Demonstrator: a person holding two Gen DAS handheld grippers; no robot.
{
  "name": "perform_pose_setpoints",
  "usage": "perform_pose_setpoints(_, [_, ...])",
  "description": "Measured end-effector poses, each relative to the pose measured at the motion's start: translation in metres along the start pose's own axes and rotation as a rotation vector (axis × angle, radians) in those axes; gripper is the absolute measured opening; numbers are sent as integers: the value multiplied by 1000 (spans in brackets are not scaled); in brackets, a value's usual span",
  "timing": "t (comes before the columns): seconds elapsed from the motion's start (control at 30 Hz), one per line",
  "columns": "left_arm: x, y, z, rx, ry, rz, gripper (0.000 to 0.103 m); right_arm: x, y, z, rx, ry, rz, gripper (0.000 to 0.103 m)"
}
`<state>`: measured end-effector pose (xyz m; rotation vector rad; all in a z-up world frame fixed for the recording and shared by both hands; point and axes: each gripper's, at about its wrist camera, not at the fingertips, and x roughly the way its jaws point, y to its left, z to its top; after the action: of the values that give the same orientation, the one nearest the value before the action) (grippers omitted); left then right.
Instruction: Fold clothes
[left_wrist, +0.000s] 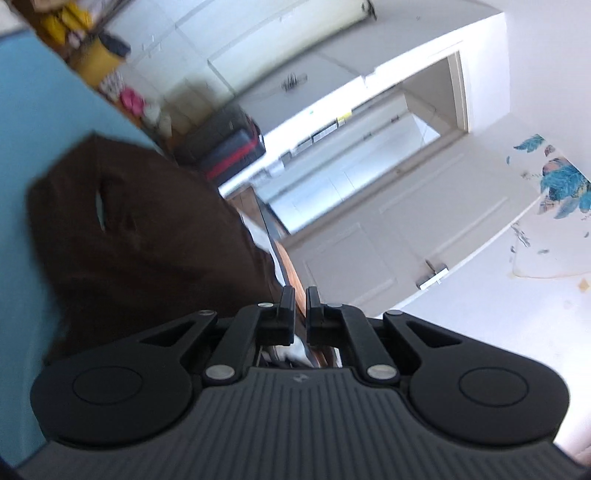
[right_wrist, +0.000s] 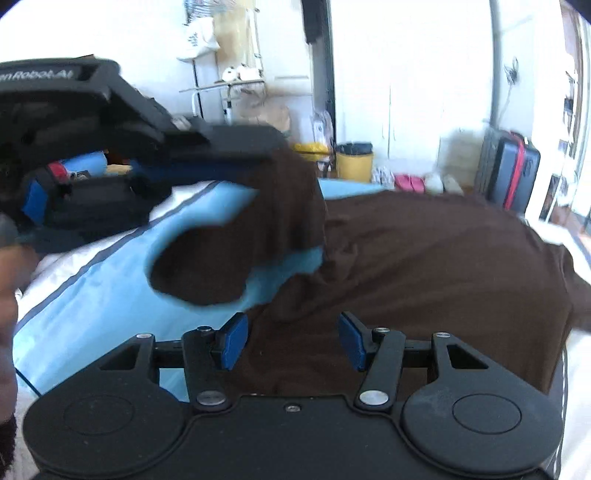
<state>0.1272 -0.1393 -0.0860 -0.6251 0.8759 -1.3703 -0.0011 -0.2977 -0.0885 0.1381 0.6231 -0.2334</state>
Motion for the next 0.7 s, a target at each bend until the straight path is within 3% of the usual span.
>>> perform_pose_setpoints(0.1, [9, -1, -4, -1, 53, -14, 3, -3, 2, 3, -34, -49, 25, 58])
perform_pose_setpoints(0.13, [11, -1, -5, -4, 63, -18, 3, -4, 2, 3, -49, -76, 30, 53])
perform_pose_setpoints(0.2, [14, 1, -7, -15, 77, -17, 3, -7, 1, 5, -67, -104, 48, 19])
perform_pose_setpoints(0.27, [17, 4, -6, -8, 84, 12, 3, -8, -3, 6, -72, -118, 37, 6])
perform_pose_setpoints(0.4, [20, 11, -4, -22, 69, 73, 6, -13, -20, 10, -53, -132, -13, 0])
perform_pose_setpoints(0.47, [22, 15, -4, -33, 58, 104, 19, -18, -33, 13, -28, -132, -31, 0])
perform_pose_setpoints(0.5, [22, 17, -3, -38, 52, 119, 40, -20, -39, 14, -26, -135, -43, 0])
perform_pose_setpoints(0.53, [23, 19, -3, -43, 46, 135, 52, -22, -45, 14, -25, -137, -55, 0])
perform_pose_setpoints(0.7, [27, 29, -1, -70, 17, 212, 52, -24, -72, 27, -56, -125, -131, 0])
